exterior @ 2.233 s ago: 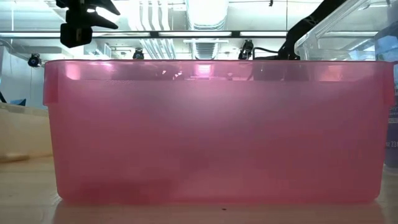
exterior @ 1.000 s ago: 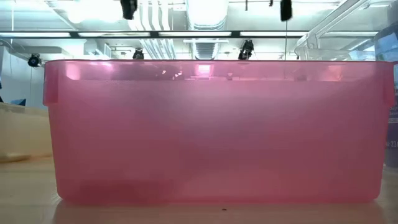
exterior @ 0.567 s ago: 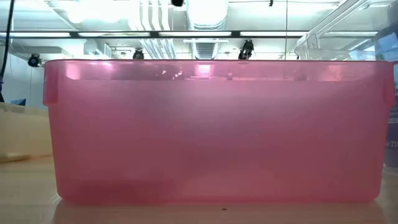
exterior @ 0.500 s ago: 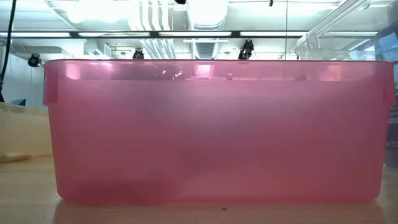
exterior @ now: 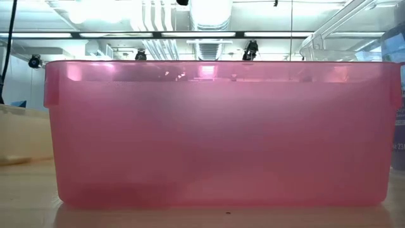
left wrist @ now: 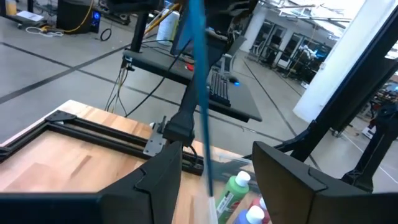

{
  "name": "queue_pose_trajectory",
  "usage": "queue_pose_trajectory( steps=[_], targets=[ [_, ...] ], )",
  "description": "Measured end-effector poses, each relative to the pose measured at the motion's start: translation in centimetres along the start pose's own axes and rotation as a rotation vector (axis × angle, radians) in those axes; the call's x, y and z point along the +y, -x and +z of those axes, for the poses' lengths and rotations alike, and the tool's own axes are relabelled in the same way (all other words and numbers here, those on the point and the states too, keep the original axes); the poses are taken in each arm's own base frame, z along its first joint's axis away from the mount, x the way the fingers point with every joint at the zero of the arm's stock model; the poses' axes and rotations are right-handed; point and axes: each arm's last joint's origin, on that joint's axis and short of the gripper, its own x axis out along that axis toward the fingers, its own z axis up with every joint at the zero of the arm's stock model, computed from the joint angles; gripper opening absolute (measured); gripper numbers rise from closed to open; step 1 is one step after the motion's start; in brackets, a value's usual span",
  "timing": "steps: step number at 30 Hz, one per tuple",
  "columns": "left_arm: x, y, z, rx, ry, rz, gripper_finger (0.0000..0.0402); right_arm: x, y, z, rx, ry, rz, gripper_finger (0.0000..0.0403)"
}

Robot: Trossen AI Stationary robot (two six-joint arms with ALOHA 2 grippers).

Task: Pick & Place Paint Supplies
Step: Put the blue paintbrush into the orange bin

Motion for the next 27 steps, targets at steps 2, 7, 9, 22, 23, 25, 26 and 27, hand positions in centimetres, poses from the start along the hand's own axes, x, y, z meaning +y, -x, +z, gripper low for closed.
queue_pose_trajectory(
  steps=[2, 7, 9, 22, 23, 25, 26, 27],
  targets=[
    [0.1, 0.0, 0.1, -0.002, 0.001, 0.004, 0.0202, 0.1, 0.0, 0.1, -0.011, -0.002, 0.009, 0.0008],
    [0.3, 0.0, 0.1, -0.008, 0.005, 0.009, 0.0202, 0.2, -0.9, -0.7, 0.006, -0.009, 0.014, 0.0008],
    [0.3, 0.0, 0.2, -0.011, 0.005, 0.007, 0.0203, 0.3, -1.1, -0.8, 0.001, -0.016, 0.021, 0.0008],
    [0.3, 0.0, 0.2, -0.013, 0.012, 0.002, 0.0203, 0.3, -1.2, -0.8, -0.011, -0.016, 0.023, 0.0008],
    [0.3, 0.0, 0.2, -0.012, 0.014, -0.004, 0.0203, 0.3, -1.2, -0.8, -0.011, -0.016, 0.023, 0.0008],
    [0.2, 0.0, 0.2, -0.015, 0.014, -0.012, 0.0202, 0.3, -1.2, -0.8, -0.011, -0.016, 0.023, 0.0008],
    [0.2, 0.0, 0.2, -0.015, 0.014, -0.014, 0.0202, 0.3, -1.2, -0.8, -0.01, -0.015, 0.023, 0.0008],
    [0.2, 0.0, 0.2, -0.015, 0.017, -0.014, 0.0202, 0.3, -1.2, -0.8, -0.01, -0.015, 0.023, 0.0008]
  ],
)
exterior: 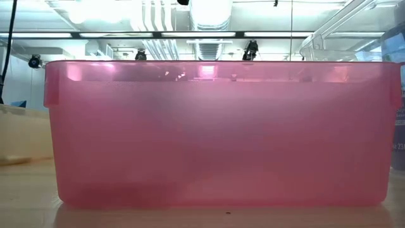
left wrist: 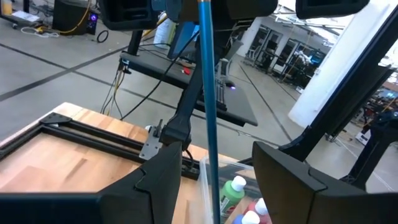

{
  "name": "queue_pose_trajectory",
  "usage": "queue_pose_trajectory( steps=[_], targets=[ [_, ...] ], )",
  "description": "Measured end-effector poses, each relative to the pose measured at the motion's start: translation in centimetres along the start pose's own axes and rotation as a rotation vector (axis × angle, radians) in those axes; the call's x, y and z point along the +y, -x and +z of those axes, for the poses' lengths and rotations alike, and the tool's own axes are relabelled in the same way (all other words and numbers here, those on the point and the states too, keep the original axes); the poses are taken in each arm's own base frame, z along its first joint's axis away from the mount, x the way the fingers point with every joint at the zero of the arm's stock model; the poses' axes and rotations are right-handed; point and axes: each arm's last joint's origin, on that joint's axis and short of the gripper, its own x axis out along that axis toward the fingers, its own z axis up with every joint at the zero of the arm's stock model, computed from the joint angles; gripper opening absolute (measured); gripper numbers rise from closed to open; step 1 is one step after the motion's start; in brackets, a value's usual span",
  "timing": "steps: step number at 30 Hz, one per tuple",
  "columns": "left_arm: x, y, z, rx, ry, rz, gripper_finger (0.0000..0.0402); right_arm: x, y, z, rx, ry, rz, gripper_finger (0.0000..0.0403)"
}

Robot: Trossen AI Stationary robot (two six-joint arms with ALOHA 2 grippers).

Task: Pick & Place Paint Supplies
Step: Put the blue paintbrush into the orange bin

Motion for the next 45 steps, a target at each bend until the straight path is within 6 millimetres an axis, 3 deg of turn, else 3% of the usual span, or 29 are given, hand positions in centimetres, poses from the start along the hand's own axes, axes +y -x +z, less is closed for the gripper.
queue_pose_trajectory(
  steps=[12, 19, 25, 45],
  targets=[
    [0.05, 0.02, 0.46, -0.041, 0.06, -0.017, 0.0187, -0.03, 0.01, -0.04, 0.001, 0.0, -0.001, 0.0008],
    [0.05, -0.16, 0.31, -0.031, 0.07, -0.035, 0.0108, -0.01, 0.04, -0.02, 0.001, 0.0, 0.0, 0.0008],
    [-0.05, -0.13, 0.52, -0.033, 0.073, -0.047, 0.0015, 0.05, 0.04, 0.01, 0.001, -0.001, 0.012, 0.0008],
    [-0.09, -0.13, 0.57, -0.036, 0.083, -0.056, 0.0002, 0.35, 0.09, -0.16, 0.016, -0.006, 0.037, 0.0009]
  ],
)
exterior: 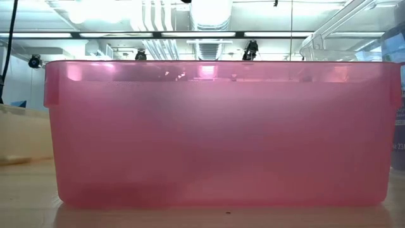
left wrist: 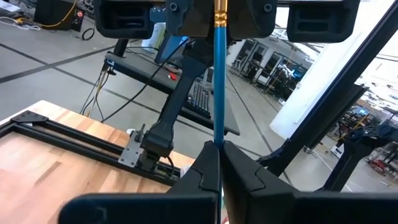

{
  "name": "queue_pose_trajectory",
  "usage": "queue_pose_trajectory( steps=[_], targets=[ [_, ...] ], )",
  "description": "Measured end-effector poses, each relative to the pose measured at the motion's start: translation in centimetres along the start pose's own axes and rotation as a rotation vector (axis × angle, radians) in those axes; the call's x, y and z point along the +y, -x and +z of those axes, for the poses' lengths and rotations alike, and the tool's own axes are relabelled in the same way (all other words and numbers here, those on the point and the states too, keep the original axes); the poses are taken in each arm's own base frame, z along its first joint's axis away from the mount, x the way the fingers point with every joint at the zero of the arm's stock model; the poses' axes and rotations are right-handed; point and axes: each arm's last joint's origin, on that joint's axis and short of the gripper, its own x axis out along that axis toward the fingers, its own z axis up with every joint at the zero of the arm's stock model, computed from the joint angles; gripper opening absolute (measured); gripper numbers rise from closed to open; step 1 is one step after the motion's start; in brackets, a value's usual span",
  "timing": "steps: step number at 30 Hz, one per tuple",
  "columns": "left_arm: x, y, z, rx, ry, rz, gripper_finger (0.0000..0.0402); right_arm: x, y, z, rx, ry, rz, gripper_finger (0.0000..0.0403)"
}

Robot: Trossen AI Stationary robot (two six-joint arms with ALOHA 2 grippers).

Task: Pick & Place Paint Supplies
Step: Put the blue paintbrush into the orange bin

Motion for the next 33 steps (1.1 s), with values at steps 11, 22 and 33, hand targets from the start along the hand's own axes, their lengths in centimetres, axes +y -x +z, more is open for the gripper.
queue_pose_trajectory(
  steps=[11, 22, 33],
  targets=[
    [-0.1, 0.1, 0.3, -0.02, -0.003, -0.009, 0.0, 0.1, -0.1, -0.2, 0.03, -0.018, 0.041, 0.0128],
    [-0.1, 0.9, 0.1, 0.052, -0.02, 0.017, 0.0, 0.1, 0.1, 0.0, 0.017, -0.007, 0.032, 0.025],
    [-2.7, 10.9, -3.6, 0.751, 0.217, 0.236, 0.0, 0.6, 1.9, 1.4, -0.036, -0.014, 0.044, 0.026]
  ],
)
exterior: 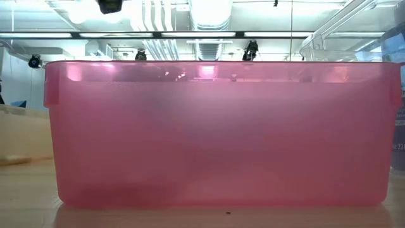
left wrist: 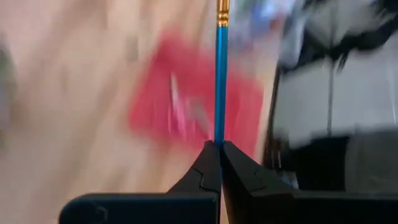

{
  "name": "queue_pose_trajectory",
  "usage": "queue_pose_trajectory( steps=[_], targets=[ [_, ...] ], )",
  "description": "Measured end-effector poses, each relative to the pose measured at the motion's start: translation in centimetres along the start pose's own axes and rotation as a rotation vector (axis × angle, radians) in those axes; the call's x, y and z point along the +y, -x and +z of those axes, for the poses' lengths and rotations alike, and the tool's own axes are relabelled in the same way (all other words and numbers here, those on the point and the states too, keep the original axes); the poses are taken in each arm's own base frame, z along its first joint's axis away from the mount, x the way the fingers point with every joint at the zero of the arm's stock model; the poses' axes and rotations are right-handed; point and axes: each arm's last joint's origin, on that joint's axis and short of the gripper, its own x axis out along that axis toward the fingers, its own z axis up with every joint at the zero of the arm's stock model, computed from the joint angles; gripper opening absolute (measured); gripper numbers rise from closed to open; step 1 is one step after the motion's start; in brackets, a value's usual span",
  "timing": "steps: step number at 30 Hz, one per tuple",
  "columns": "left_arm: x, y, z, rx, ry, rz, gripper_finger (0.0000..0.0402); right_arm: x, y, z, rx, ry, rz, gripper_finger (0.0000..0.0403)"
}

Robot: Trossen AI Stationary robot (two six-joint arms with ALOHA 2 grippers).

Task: Pick & Place Paint Supplies
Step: Put the blue paintbrush into the orange bin

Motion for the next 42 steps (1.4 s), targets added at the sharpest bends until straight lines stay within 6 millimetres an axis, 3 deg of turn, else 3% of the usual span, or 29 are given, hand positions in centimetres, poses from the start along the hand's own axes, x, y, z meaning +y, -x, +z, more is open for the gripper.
queue_pose_trajectory(
  steps=[4, 10, 15, 23, 29, 42],
  targets=[
    [-1.8, 0.5, -4.1, 0.224, 0.124, 0.056, 0.0, 0.1, 0.4, 0.3, -0.008, -0.001, 0.004, 0.026],
    [-4.2, -1.0, -9.1, 0.34, 0.291, 0.109, 0.0, 0.1, 0.4, 0.1, 0.01, -0.004, -0.004, 0.026],
    [-3.4, -2.9, -13.8, 0.393, 0.547, 0.213, 0.0, 0.1, 0.4, 0.0, 0.028, -0.016, 0.012, 0.026],
    [-0.3, -6.0, -19.4, 0.251, 0.806, 0.216, 0.0, 0.0, 0.8, -0.1, 0.063, -0.021, -0.003, 0.026],
    [1.4, -7.4, -20.8, 0.253, 0.844, 0.18, 0.0, 0.0, 1.3, 0.0, 0.068, -0.041, -0.006, 0.026],
    [1.6, -7.6, -21.0, 0.254, 0.837, 0.18, 0.0025, 0.0, 1.3, 0.0, 0.071, -0.045, -0.011, 0.026]
  ],
)
